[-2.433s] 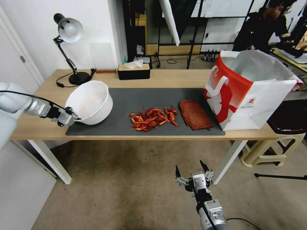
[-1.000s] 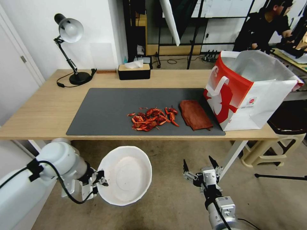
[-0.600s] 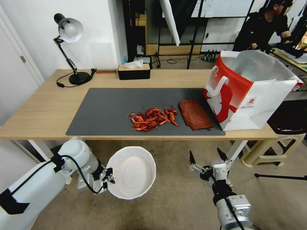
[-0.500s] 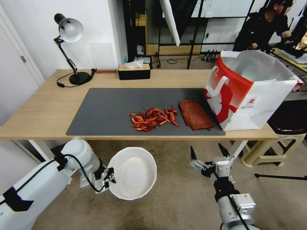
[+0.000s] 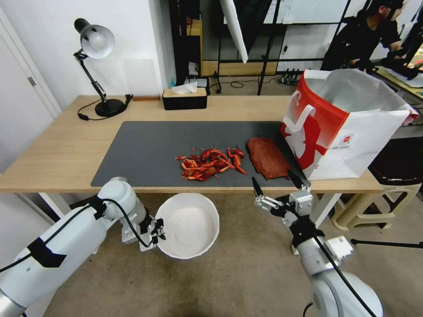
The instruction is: Sweep shrimp from table into container with towel, then put container into takeout bag.
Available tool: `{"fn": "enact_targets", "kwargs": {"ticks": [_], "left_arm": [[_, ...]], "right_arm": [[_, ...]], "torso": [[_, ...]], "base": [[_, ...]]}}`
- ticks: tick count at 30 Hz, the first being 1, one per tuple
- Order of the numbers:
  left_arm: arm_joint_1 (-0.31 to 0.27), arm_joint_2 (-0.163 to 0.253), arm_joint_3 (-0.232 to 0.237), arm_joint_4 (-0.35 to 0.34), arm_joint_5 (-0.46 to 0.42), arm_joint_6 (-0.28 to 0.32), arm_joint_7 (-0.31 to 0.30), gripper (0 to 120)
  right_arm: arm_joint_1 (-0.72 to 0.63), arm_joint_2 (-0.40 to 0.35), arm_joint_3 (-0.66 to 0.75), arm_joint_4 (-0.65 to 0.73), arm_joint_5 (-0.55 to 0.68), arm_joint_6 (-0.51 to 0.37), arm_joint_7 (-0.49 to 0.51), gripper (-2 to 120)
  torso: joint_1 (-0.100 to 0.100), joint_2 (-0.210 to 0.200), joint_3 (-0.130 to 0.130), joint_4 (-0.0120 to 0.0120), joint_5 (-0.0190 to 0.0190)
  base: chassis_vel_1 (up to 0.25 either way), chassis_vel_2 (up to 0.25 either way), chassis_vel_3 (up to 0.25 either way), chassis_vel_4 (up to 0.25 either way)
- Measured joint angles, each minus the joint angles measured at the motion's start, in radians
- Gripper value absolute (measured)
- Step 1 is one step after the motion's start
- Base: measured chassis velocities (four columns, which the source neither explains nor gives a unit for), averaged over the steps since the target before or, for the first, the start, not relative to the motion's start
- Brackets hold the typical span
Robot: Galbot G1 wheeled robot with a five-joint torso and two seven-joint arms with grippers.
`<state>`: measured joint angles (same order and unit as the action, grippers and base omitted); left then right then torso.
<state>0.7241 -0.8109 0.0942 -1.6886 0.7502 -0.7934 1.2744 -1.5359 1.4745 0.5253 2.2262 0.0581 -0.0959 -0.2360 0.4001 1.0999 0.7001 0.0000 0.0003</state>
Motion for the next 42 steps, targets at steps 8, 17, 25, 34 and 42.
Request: {"fn": "enact_targets", "kwargs": {"ticks": [8, 17, 25, 34, 42], "left_arm": [[-0.015, -0.015, 0.020, 0.024, 0.011, 0.000, -0.015, 0], [-0.031, -0.027, 0.031, 0.043, 0.019, -0.003, -0.020, 0], [-0.039, -0.034, 0.038, 0.063, 0.023, -0.011, -0.030, 0], [-0.047, -0.037, 0.039, 0.089, 0.023, -0.017, -0.041, 0], [-0.041, -0.039, 0.039, 0.098, 0.023, -0.020, -0.050, 0]], "right_arm": [[0.138, -0.090, -0.032, -0.127, 0.043, -0.056, 0.068, 100], [0.240, -0.155, -0.056, -0.191, 0.103, -0.116, 0.118, 100], [0.377, -0.219, -0.088, -0.255, 0.166, -0.267, 0.235, 100], [0.506, -0.260, -0.122, -0.321, 0.307, -0.492, 0.363, 100], [0.546, -0.247, -0.153, -0.360, 0.340, -0.564, 0.428, 100]], "torso": [[0.000, 0.000, 0.000, 0.0001, -0.0002], [0.000, 0.000, 0.000, 0.0000, 0.0000], [0.000, 0.000, 0.000, 0.0001, -0.0002], [0.000, 0.000, 0.000, 0.0000, -0.0001], [0.000, 0.000, 0.000, 0.0000, -0.0003]], "base": [[0.000, 0.000, 0.000, 0.000], [0.000, 0.000, 0.000, 0.000], [0.000, 0.000, 0.000, 0.000], [0.000, 0.000, 0.000, 0.000], [0.000, 0.000, 0.000, 0.000]]}}
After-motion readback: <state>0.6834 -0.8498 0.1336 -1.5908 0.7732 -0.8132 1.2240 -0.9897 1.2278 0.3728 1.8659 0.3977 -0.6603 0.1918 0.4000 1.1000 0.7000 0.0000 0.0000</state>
